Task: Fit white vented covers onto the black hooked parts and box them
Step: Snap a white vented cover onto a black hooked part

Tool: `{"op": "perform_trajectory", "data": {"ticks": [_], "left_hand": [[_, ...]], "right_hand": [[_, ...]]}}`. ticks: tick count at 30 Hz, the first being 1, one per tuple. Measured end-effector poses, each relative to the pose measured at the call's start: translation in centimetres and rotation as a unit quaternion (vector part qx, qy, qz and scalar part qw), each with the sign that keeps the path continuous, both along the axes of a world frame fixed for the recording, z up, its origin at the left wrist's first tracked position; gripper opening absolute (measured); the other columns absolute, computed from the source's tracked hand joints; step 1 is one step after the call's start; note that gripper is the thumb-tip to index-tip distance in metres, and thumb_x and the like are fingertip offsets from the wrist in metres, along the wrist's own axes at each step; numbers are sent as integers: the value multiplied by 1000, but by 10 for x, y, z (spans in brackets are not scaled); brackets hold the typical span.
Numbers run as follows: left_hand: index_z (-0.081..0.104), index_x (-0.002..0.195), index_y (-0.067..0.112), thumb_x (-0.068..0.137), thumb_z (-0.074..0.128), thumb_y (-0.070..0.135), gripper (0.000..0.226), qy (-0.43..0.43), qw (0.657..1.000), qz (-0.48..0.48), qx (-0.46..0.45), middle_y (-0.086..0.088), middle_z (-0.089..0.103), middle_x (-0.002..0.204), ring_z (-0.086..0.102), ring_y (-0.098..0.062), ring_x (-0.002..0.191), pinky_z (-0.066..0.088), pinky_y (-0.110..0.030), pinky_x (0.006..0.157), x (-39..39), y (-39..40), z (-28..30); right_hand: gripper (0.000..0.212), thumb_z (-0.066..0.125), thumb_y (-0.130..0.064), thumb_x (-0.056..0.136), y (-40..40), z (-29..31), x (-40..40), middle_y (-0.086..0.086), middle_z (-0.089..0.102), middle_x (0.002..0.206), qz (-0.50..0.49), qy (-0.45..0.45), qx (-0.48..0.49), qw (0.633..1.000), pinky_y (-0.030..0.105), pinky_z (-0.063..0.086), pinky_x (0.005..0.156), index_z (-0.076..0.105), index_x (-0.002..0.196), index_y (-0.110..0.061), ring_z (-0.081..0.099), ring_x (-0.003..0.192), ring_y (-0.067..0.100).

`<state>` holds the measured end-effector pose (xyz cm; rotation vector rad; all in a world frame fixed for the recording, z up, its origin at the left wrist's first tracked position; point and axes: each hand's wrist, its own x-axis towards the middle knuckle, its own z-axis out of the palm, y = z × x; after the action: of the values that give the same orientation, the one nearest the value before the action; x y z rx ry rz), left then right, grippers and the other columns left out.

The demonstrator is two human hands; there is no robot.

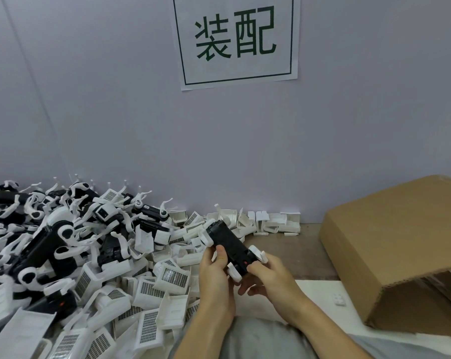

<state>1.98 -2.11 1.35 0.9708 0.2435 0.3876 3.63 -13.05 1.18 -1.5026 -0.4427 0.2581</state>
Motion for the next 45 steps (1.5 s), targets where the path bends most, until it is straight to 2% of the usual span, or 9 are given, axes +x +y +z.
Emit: {"op": "perform_trajectory", "data": {"ticks": [8,12,16,23,27,32,36,42,45], "left_hand": [[66,105,18,105,48,16,18,4,998,22,51,-7,75,87,71,-17,71,53,-30,60,-1,-2,2],[66,107,18,105,48,15,18,-1,998,26,55,-3,77,85,73,-16,71,54,-27,58,-2,-3,2],[65,112,17,105,48,14,19,-3,997,25,67,0,77,83,73,-12,70,54,-22,55,-2,-3,0],[66,110,17,105,48,16,19,4,999,20,28,-6,77,90,72,-22,80,55,-33,66,-2,-2,2],[66,110,15,105,48,14,19,8,999,24,30,-9,75,90,70,-27,85,55,-37,72,-1,-2,1],[67,112,19,105,48,15,20,10,999,17,33,-9,76,92,71,-27,86,55,-36,71,-1,-3,0],[67,112,21,105,48,16,20,10,999,18,34,-7,78,91,72,-28,88,56,-38,74,-1,-3,-1],[65,111,20,105,48,16,19,9,999,19,41,-1,78,82,73,-22,77,54,-33,64,1,-1,-3],[67,108,20,105,49,17,19,7,999,20,34,-6,77,89,73,-27,85,57,-38,71,2,-1,-3]], "right_hand": [[28,53,-36,78,0,-2,3,2,71,71,-20,4,-41,999,25,45,57,66,90,-15,66,61,19],[19,54,-25,96,-1,-3,4,7,73,76,-16,26,-37,999,28,45,61,65,97,-10,67,64,19],[16,53,-19,97,-1,-4,5,7,73,74,-21,30,-32,999,27,45,61,64,93,-9,66,62,18],[32,52,-34,75,-1,-3,5,8,73,76,-7,40,-22,999,27,44,61,65,92,-10,66,64,20],[33,51,-34,76,-1,-3,5,6,73,75,-16,30,-51,998,26,44,60,65,95,-11,66,63,18],[18,48,-20,96,-2,-3,5,2,72,73,-36,7,-87,996,25,42,56,65,97,-14,66,62,17],[21,52,-27,98,-1,0,2,5,73,74,-28,26,-71,997,25,42,57,64,97,-10,65,62,18],[18,50,-19,96,-1,1,2,5,69,70,-16,33,-55,998,27,42,59,63,96,-5,63,61,19],[28,53,-29,86,-2,2,1,6,72,74,-10,33,-50,998,29,42,61,64,98,-6,64,62,19]]}}
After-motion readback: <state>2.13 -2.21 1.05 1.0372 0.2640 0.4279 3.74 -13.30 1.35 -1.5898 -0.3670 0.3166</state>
